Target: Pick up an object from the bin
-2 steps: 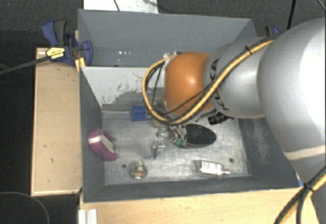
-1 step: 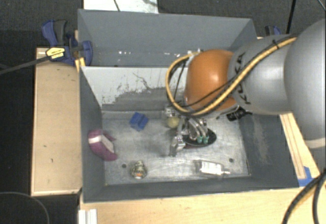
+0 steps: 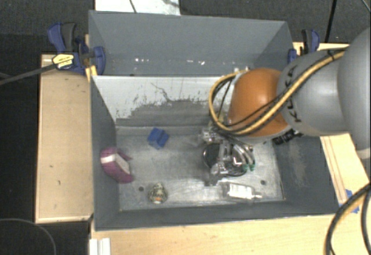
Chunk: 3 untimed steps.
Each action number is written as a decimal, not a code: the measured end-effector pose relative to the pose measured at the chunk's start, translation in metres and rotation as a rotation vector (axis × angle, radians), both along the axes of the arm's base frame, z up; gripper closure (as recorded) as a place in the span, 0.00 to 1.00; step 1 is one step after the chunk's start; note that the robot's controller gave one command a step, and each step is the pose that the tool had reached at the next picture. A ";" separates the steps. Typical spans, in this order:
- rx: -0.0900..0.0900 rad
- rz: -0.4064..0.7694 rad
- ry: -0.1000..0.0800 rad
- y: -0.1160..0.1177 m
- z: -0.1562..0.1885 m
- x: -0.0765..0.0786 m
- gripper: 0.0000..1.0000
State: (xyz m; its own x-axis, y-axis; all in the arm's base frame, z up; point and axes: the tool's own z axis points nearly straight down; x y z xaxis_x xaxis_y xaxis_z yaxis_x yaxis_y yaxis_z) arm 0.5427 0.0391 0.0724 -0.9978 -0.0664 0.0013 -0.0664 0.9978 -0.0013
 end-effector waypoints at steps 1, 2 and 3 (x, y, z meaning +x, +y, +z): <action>0.003 -0.002 -0.003 0.004 0.002 0.001 1.00; 0.002 0.143 -0.012 0.014 0.125 0.005 1.00; 0.002 0.138 -0.004 0.014 0.120 0.003 0.00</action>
Offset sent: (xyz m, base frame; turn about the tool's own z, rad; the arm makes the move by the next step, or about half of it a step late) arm 0.0000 0.0000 0.0000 0.0000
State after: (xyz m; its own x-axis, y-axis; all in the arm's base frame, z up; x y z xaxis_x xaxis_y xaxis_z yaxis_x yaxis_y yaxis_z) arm 0.5461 0.0530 0.1928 -0.9792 -0.2028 -0.0028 -0.2028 0.9792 0.0005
